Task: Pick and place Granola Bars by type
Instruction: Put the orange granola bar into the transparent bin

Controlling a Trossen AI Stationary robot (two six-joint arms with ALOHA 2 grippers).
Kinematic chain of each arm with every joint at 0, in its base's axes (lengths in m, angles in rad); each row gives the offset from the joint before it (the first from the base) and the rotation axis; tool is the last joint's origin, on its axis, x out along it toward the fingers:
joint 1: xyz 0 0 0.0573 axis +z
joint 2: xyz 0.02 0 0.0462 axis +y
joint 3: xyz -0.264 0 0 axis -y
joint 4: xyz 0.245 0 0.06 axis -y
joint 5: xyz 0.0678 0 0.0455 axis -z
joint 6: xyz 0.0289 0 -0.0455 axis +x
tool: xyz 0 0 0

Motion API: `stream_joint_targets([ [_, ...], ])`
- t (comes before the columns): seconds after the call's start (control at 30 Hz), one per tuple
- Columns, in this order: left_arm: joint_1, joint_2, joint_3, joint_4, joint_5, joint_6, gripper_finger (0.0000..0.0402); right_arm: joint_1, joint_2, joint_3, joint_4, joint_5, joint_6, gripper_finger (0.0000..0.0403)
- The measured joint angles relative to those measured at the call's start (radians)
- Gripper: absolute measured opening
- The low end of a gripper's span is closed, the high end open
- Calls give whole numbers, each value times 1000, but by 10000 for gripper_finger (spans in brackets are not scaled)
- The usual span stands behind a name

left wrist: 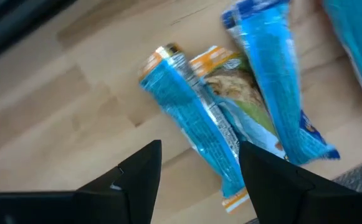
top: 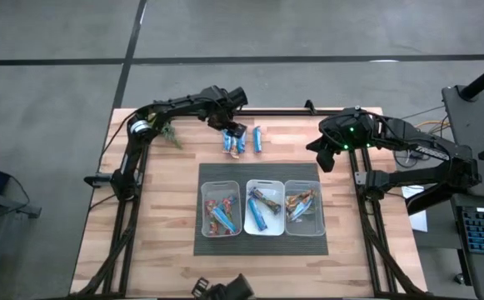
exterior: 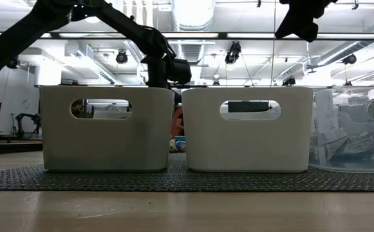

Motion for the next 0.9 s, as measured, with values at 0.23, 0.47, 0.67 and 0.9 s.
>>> stream_joint_targets([
  [0.23,4,0,0,26,17,203,197,0,0,0,1,0,26,8],
  [0.47,23,0,0,41,24,278,197,0,0,0,1,0,51,8],
  [0.67,23,-2,0,9,45,731,197,0,0,0,1,0,68,8],
  [0.9,19,-3,-1,-11,47,1209,197,0,0,0,1,0,78,8],
])
